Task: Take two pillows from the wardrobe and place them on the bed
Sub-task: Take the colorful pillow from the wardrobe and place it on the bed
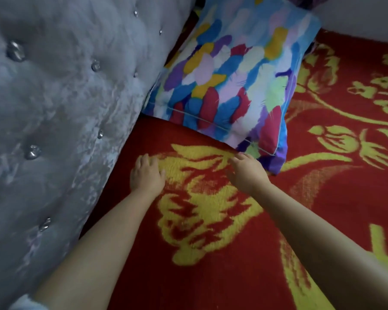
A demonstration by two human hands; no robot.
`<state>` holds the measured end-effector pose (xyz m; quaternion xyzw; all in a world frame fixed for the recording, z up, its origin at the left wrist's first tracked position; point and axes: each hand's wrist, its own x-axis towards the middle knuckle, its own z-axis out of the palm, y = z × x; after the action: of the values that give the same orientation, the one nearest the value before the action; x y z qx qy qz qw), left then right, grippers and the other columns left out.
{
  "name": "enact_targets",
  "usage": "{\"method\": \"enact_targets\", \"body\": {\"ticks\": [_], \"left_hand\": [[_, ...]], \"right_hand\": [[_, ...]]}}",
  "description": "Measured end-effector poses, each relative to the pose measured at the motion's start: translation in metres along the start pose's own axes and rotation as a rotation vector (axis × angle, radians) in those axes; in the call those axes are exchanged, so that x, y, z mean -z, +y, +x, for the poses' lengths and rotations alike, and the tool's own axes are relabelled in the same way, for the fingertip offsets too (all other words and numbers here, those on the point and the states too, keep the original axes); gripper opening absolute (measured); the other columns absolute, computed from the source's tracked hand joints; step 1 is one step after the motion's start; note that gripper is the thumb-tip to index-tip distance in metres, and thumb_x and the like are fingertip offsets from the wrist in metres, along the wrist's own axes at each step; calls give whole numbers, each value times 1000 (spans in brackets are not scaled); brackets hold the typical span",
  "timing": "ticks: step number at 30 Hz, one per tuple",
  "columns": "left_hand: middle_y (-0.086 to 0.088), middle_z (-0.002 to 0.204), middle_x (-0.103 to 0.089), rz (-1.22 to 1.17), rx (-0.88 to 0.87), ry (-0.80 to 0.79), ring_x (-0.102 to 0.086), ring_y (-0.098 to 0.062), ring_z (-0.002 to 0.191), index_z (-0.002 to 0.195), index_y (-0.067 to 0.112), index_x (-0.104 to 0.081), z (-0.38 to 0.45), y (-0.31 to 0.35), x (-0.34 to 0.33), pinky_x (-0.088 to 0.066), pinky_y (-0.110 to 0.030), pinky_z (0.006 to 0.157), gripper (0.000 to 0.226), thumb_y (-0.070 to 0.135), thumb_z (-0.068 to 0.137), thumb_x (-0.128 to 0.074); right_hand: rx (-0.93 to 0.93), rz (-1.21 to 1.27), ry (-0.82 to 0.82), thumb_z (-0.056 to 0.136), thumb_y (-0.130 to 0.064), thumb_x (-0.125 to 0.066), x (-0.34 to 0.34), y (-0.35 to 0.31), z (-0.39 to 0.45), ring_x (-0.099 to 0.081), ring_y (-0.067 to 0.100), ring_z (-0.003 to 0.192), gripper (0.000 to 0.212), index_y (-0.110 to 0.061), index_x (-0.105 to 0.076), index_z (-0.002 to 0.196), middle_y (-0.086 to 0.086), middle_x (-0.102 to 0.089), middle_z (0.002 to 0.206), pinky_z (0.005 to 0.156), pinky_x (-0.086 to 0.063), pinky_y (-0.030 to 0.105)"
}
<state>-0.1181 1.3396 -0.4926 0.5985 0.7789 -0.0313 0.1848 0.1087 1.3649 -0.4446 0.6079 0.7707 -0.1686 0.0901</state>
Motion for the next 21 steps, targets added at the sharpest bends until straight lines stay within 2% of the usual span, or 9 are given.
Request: {"method": "enact_targets", "body": {"ticks": [3, 7, 11, 14, 17, 19, 21], "left_hand": [[-15, 157, -13, -29, -21, 19, -7, -28, 145, 145, 12, -19, 47, -20, -32, -18, -43, 117, 56, 34, 97, -39], [-9, 159, 2, 31, -136, 21, 5, -24, 146, 148, 24, -6, 91, -41, -64, -1, -46, 119, 61, 46, 96, -29], [-9, 158, -10, -41, -197, 107, -5, -23, 145, 145, 27, -22, 105, -52, -72, -3, -49, 117, 59, 49, 91, -35], [-10, 156, -19, -67, -188, 116, -14, -26, 144, 142, 26, -30, 105, -52, -70, -8, -50, 117, 67, 55, 82, -22], [-11, 155, -22, -65, -190, 77, -17, -27, 144, 142, 26, -32, 103, -50, -66, -10, -50, 116, 77, 56, 74, -11], [-13, 154, -26, -61, -195, 59, -21, -29, 143, 140, 24, -36, 104, -50, -62, -13, -52, 115, 76, 54, 75, -12], [-16, 150, -32, -75, -208, 52, -27, -33, 140, 138, 20, -41, 105, -50, -59, -17, -55, 113, 73, 52, 77, -16]], "right_hand": [[65, -30, 74, 92, -29, -48, -19, -20, 55, -36, 30, 129, 38, -8, -48, 125, 13, -50, 133, 105, -35, 42], [117, -46, 171, 90, -28, -54, -42, -42, 120, -18, 29, 140, 54, -10, -33, 137, 12, -31, 149, 114, -20, 45], [95, -62, 297, 88, -12, -55, -51, -68, 172, -5, 29, 144, 65, -13, -21, 143, 12, -16, 155, 117, -5, 51], [100, -164, 406, 88, -2, -45, -45, -88, 209, -3, 31, 144, 65, -16, -16, 145, 15, -10, 156, 112, 3, 61], [96, -211, 398, 92, -4, -40, -28, -97, 247, -7, 34, 143, 58, -17, -16, 144, 19, -10, 155, 112, -1, 62], [138, -245, 376, 93, -7, -37, -19, -95, 262, -22, 35, 137, 48, -12, -27, 139, 20, -25, 149, 112, -13, 54], [175, -212, 402, 88, -6, -39, -15, -89, 265, -39, 32, 123, 39, -5, -44, 127, 19, -47, 134, 102, -26, 41]]}}
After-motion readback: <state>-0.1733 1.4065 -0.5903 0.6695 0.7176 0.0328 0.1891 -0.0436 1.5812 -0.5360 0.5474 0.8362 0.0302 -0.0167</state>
